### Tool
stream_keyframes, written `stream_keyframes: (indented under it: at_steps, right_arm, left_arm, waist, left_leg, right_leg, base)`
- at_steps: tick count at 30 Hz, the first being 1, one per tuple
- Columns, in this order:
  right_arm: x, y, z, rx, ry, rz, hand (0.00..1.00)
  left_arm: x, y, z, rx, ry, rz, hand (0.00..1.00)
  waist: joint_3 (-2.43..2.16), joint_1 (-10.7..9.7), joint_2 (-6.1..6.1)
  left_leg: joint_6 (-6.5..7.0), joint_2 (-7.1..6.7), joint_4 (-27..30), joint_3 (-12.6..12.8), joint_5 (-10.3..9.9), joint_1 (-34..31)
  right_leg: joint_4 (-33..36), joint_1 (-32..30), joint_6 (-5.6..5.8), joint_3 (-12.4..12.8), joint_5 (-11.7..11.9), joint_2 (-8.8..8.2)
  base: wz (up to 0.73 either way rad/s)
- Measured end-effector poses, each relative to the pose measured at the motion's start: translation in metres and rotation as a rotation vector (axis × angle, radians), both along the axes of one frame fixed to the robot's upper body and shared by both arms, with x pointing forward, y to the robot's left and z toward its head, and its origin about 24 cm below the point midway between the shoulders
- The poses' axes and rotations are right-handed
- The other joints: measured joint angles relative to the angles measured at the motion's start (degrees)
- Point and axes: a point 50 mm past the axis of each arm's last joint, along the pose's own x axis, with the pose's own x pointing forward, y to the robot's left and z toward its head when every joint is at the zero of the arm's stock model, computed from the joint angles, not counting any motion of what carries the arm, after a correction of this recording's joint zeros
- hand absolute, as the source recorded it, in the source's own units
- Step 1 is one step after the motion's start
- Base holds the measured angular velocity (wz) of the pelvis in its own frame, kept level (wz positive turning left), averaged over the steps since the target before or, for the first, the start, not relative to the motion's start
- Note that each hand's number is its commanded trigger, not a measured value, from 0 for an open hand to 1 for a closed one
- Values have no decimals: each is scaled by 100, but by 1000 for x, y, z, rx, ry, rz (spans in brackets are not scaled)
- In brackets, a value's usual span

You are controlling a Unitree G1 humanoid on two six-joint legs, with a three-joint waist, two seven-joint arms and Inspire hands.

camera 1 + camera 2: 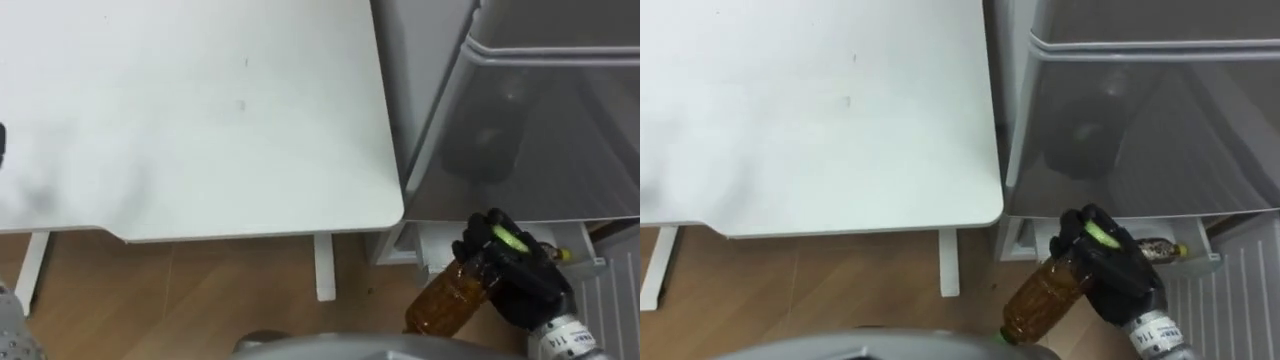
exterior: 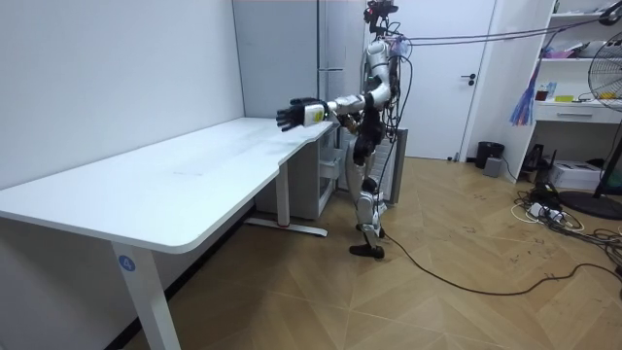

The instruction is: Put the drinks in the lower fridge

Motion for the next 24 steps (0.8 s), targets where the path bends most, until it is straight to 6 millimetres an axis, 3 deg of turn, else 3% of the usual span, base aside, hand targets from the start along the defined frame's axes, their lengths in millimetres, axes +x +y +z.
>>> stream_keyframes:
  at_steps: [3, 8, 12, 18, 24]
  right_arm:
    - [-9, -7, -6, 1, 62, -97, 100]
    - [-10, -11, -10, 46, 91, -205, 100]
    - [-16, -14, -14, 37, 150, -258, 100]
    - [-24, -16, -26, 55, 243, -339, 100]
    - [-30, -16, -38, 61, 316, -382, 100]
  left_arm:
    - [-38, 5, -42, -113, 199, 136, 0]
    - [-84, -6, -83, -286, 363, 263, 0]
    - [-126, -18, -103, -362, 515, 333, 0]
    - [-168, -43, -134, -481, 745, 352, 0]
    - [-204, -76, -154, -525, 1065, 127, 0]
  waist:
    - [4, 12, 13]
    - [5, 13, 49]
    - [-8, -9, 69]
    - [-53, -9, 170]
    - [-49, -166, 157]
  left_leg:
    - [0, -7, -15, 1, 0, -7]
    - [1, -22, -37, -11, -1, 27]
    - [2, -28, -114, -13, -2, 94]
    - [2, -40, -124, 1, -2, 167]
    - [-5, -27, -105, -12, -3, 128]
  right_leg:
    - [8, -36, 9, 2, -12, 6]
    - [-12, -22, 14, -22, -16, 10]
    - [-89, 75, 16, -39, -34, 6]
    - [-84, 106, 28, 15, -49, 7]
    - [-79, 106, 16, -6, -89, 3]
  base:
    - [0]
    - [0]
    - [0]
    - [1]
    - [5]
